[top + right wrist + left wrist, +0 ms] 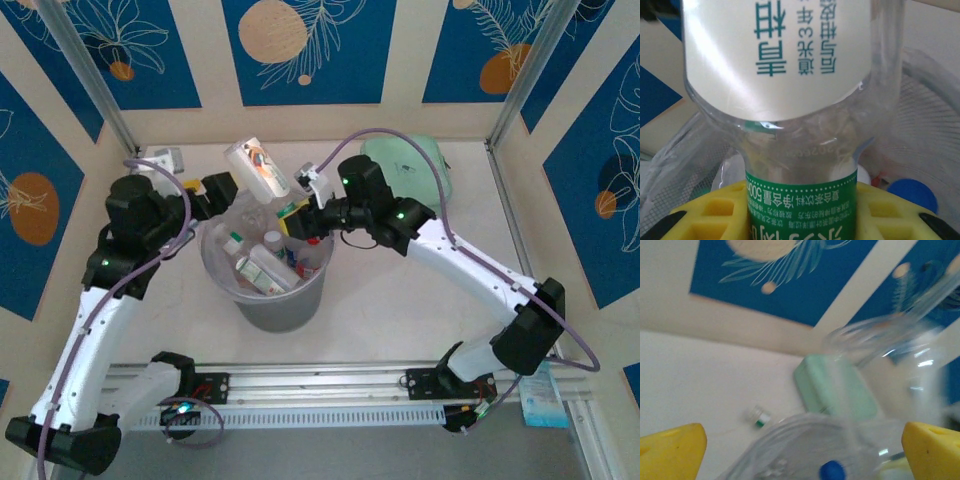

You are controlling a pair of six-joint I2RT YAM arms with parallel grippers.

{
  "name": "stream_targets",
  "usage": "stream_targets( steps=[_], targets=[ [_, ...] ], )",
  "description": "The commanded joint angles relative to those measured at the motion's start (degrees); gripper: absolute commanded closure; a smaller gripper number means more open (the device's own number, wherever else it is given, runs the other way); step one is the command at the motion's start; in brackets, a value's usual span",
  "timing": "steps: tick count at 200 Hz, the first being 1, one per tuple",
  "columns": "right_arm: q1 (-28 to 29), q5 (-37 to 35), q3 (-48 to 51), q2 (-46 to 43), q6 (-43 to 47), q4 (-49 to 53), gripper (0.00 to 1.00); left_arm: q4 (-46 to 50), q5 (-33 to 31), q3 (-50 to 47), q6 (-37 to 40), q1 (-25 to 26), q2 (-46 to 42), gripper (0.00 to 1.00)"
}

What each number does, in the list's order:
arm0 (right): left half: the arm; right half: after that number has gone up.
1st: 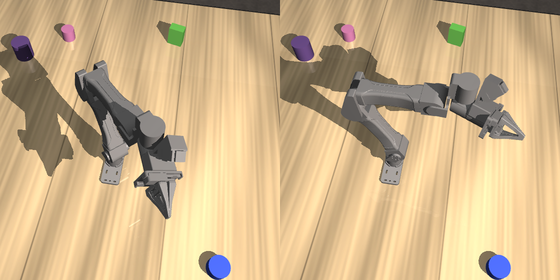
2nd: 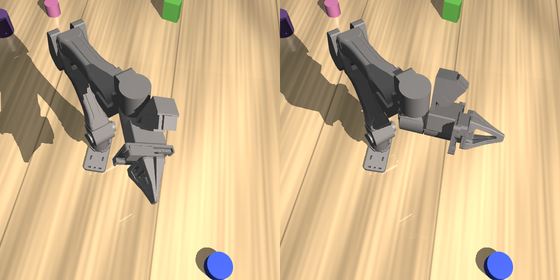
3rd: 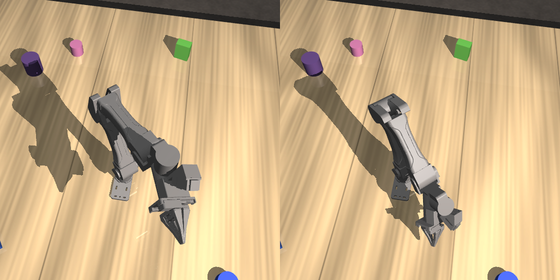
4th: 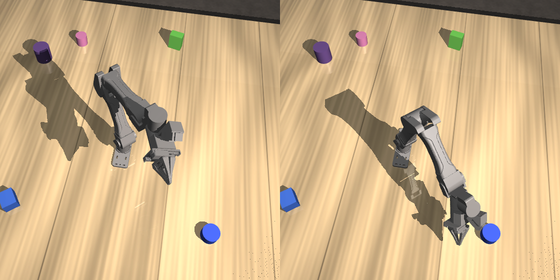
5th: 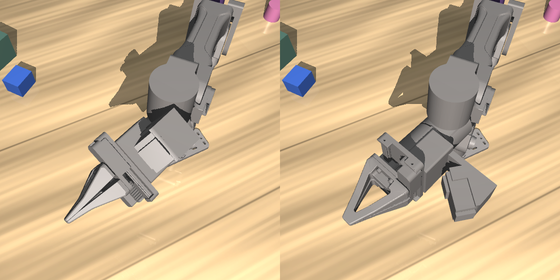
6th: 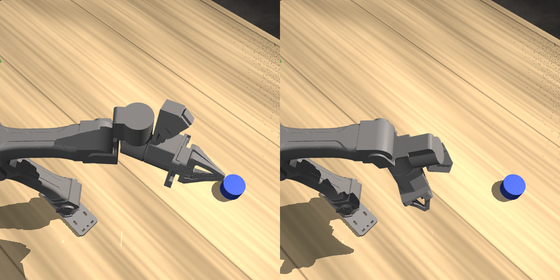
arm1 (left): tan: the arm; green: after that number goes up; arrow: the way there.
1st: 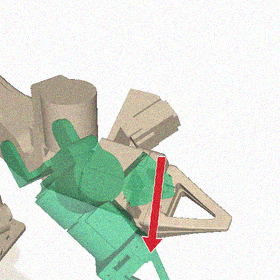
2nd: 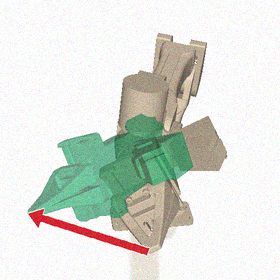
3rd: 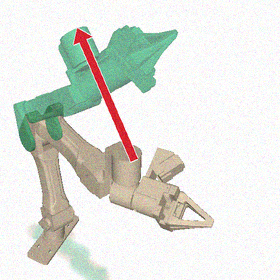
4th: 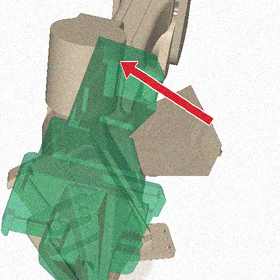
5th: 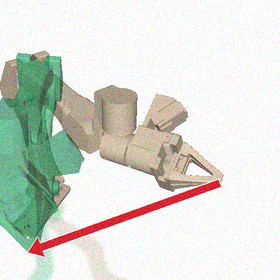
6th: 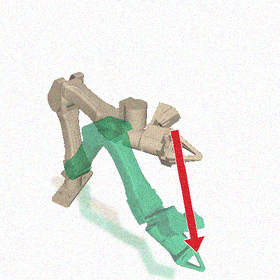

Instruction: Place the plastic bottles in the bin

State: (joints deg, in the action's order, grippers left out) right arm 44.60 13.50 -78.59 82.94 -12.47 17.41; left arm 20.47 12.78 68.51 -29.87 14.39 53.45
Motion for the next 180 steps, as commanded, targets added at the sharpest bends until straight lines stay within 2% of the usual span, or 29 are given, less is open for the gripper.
stream_targets(
  steps=[1,60,92,119,131,137,155,163,180],
  targets=[
    [1.38,-0.27,-0.33,0.57,1.13,-5.83,0.96,-3.86,6.21,2.84,-0.74,-0.15,2.63,0.00],
    [3.96,-3.36,0.10,1.13,2.97,-5.32,0.96,-12.77,8.96,2.22,-7.49,0.37,8.14,0.00],
    [4.59,-5.63,-0.58,2.34,4.20,-4.43,0.95,-12.71,7.97,2.57,-7.46,0.53,7.94,0.29],
    [4.95,-5.76,-1.57,3.52,4.78,-3.84,0.93,-11.80,7.76,3.33,-6.49,0.55,8.24,0.42],
    [5.05,-6.07,-2.63,3.81,5.28,-2.45,0.85,-11.60,7.70,3.86,-6.05,0.65,8.51,0.48],
    [5.00,-6.38,-3.28,3.81,5.56,-1.46,0.78,-11.68,7.66,4.12,-5.73,0.68,8.64,0.50],
    [4.64,-7.01,-4.82,2.97,6.54,1.23,0.44,-12.03,7.26,5.01,-4.13,1.14,8.95,0.55],
    [4.36,-7.70,-5.21,2.25,6.75,2.33,0.34,-12.74,7.20,5.37,-3.06,1.42,9.04,0.56],
    [3.94,-10.39,-4.85,-1.26,6.92,3.07,0.29,-15.18,6.80,5.50,-0.23,3.06,9.17,0.58]
  ],
)
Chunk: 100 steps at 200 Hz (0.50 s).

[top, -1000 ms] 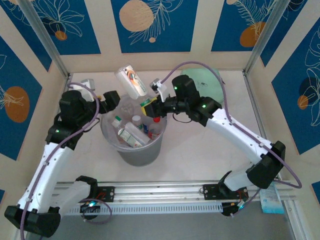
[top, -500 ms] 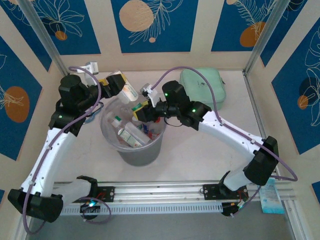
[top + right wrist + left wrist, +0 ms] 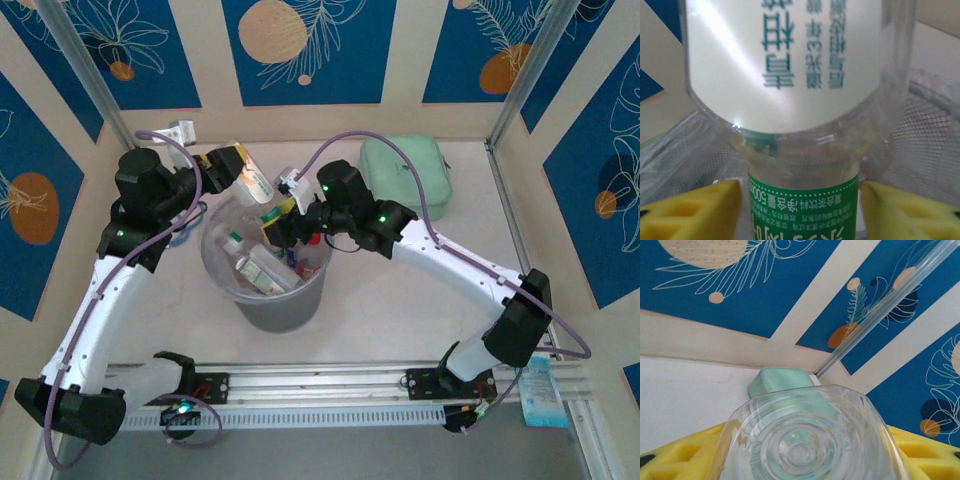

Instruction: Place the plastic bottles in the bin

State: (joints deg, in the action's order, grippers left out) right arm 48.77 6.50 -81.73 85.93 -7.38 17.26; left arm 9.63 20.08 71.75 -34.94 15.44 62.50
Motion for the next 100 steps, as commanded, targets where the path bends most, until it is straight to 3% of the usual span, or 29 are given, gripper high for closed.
stream_targets(
  steps=[1,10,49,87,100],
  targets=[
    [-0.25,-3.50,-1.64,-4.49,1.84,3.22,0.29,-4.48,-0.53,2.26,5.08,2.07,0.14,0.58],
    [-0.60,-4.56,-1.18,-6.70,1.92,3.31,0.22,-5.16,-1.07,2.59,7.31,3.42,0.48,0.60],
    [-2.73,-6.69,1.93,-15.12,2.54,2.73,0.20,-5.21,-5.87,3.82,19.83,9.88,2.66,0.68],
    [-6.89,-5.16,5.90,-19.27,0.25,1.24,0.21,-9.35,-14.01,1.60,27.94,14.01,2.76,0.91],
    [-7.87,-4.02,6.73,-19.81,-0.50,0.96,0.21,-9.43,-16.17,1.26,29.60,14.65,3.13,0.95]
  ],
)
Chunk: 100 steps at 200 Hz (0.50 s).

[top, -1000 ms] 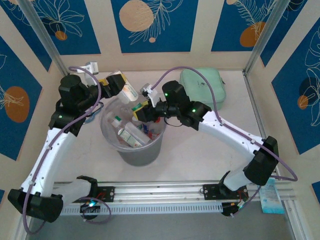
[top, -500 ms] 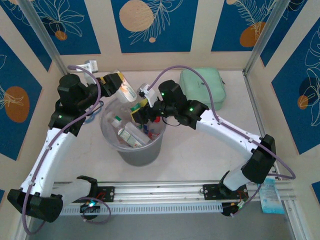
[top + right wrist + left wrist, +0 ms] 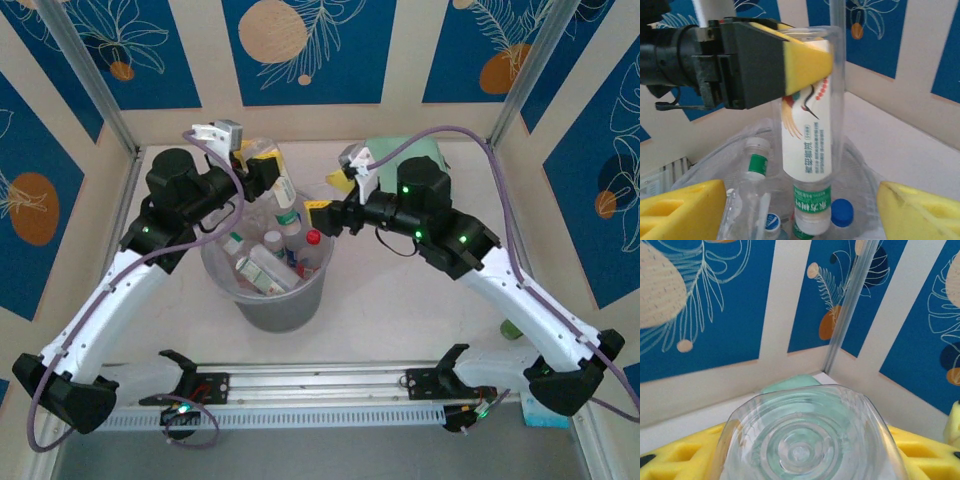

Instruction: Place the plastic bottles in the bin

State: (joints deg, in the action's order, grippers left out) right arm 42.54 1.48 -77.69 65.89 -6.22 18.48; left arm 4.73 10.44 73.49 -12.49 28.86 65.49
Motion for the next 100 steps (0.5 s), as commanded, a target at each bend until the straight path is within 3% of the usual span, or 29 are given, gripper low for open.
stream_targets(
  steps=[1,45,100],
  targets=[
    [-1.75,0.99,2.79,0.22,-1.68,-0.28,0.21,-4.50,-6.73,-0.47,7.27,1.30,0.15,0.95],
    [-1.95,1.56,3.52,-0.22,-1.28,0.20,0.22,-4.31,-14.70,-4.34,14.51,4.29,0.34,1.00],
    [-2.97,2.07,3.47,0.38,-0.83,0.68,0.22,-2.13,-18.67,-9.80,14.66,7.46,0.05,1.00]
  ],
)
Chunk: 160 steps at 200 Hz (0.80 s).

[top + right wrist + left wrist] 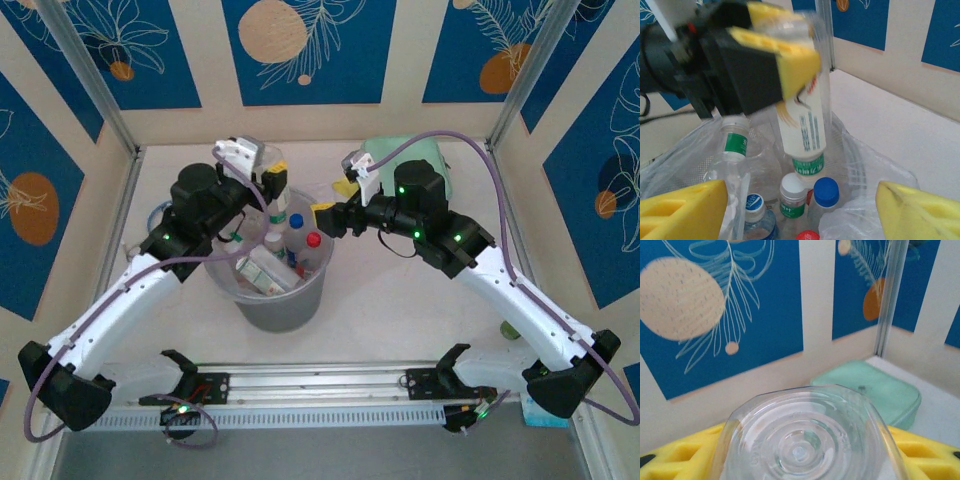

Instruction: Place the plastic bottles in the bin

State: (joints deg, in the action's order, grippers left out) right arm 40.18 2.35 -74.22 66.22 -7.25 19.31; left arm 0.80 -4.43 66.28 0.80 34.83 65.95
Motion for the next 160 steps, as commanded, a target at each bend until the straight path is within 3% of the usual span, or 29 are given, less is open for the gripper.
stream_targets(
  steps=[1,90,127,143,160],
  targets=[
    [-0.67,1.23,-0.03,0.05,0.21,-0.15,0.22,1.87,-3.86,-2.75,1.34,1.57,-0.49,1.00],
    [-1.69,2.58,-1.59,2.14,-0.99,-0.43,0.23,0.53,-8.84,-17.92,-9.35,5.44,-4.53,1.00],
    [-1.69,3.25,-1.89,2.72,-1.80,-0.77,0.23,-5.21,-4.37,-19.90,-17.51,5.82,-6.58,1.00],
    [-1.60,3.24,-1.98,2.78,-1.72,-0.68,0.23,-2.80,-5.31,-18.69,-15.26,6.68,-6.48,1.00],
    [-1.51,2.98,-2.16,2.61,-1.48,-0.20,0.23,5.34,-12.73,-15.96,-7.30,10.07,-4.65,1.00]
  ],
)
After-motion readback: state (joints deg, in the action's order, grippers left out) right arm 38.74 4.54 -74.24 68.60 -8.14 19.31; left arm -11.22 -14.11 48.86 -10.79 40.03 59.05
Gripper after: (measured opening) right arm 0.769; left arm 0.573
